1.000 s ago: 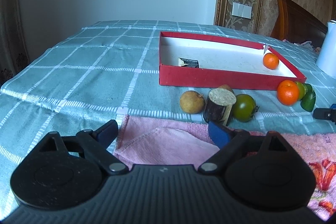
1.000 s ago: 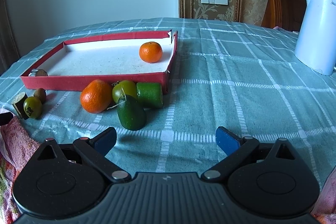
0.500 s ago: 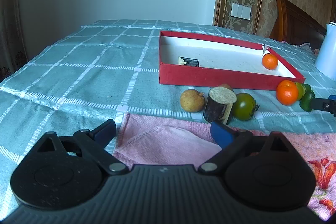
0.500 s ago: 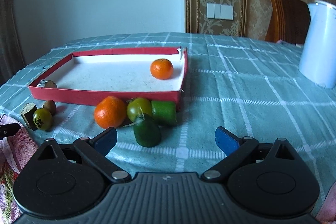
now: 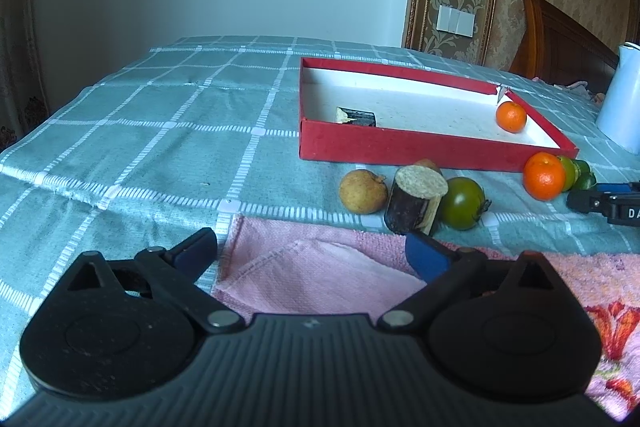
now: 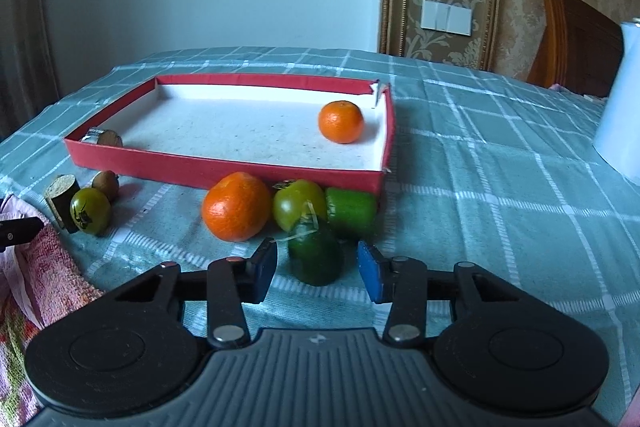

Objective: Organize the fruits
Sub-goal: 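Close the right gripper on the dark green lime and lift it, then carry the green lime over the red tray with the right gripper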

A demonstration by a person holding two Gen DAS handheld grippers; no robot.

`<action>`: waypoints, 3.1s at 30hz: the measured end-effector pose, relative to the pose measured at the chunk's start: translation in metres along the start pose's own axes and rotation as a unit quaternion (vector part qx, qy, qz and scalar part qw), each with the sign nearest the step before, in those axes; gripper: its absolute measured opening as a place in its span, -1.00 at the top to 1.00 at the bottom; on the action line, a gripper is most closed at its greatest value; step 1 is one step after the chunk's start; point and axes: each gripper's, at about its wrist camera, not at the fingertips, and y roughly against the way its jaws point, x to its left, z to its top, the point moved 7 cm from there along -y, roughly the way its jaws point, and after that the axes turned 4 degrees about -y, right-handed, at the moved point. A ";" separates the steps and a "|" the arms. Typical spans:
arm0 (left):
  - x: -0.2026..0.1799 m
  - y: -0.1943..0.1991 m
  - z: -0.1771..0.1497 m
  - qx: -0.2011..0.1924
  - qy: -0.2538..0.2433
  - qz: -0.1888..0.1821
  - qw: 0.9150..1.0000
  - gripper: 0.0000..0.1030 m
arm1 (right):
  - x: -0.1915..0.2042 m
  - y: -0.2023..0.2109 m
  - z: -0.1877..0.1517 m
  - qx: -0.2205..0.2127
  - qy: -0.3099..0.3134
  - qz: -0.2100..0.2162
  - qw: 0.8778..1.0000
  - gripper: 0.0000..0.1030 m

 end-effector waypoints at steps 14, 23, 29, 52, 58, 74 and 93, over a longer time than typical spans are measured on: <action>0.002 -0.001 0.000 0.000 0.004 -0.010 1.000 -1.00 | 0.005 -0.004 -0.001 -0.008 0.012 -0.021 1.000 0.41; 0.002 0.000 0.001 -0.001 0.005 -0.011 1.000 -1.00 | 0.005 0.002 -0.001 -0.010 0.004 -0.013 1.000 0.43; 0.001 0.000 0.000 -0.001 0.004 -0.010 1.000 -1.00 | 0.008 0.020 0.021 -0.044 0.010 -0.008 0.999 0.48; 0.001 0.001 0.001 -0.004 0.008 -0.016 1.000 -1.00 | 0.000 0.027 0.012 -0.040 0.003 -0.021 0.999 0.45; 0.001 0.000 0.001 -0.004 0.008 -0.016 1.000 -1.00 | 0.003 0.048 0.007 -0.036 -0.008 0.003 0.999 0.27; 0.001 0.000 0.000 -0.005 0.009 -0.018 1.000 -1.00 | 0.010 0.003 0.000 -0.012 0.017 -0.030 0.999 0.17; 0.002 0.000 0.000 -0.004 0.006 -0.017 1.000 -1.00 | 0.014 0.019 0.022 -0.049 0.043 -0.036 0.997 0.44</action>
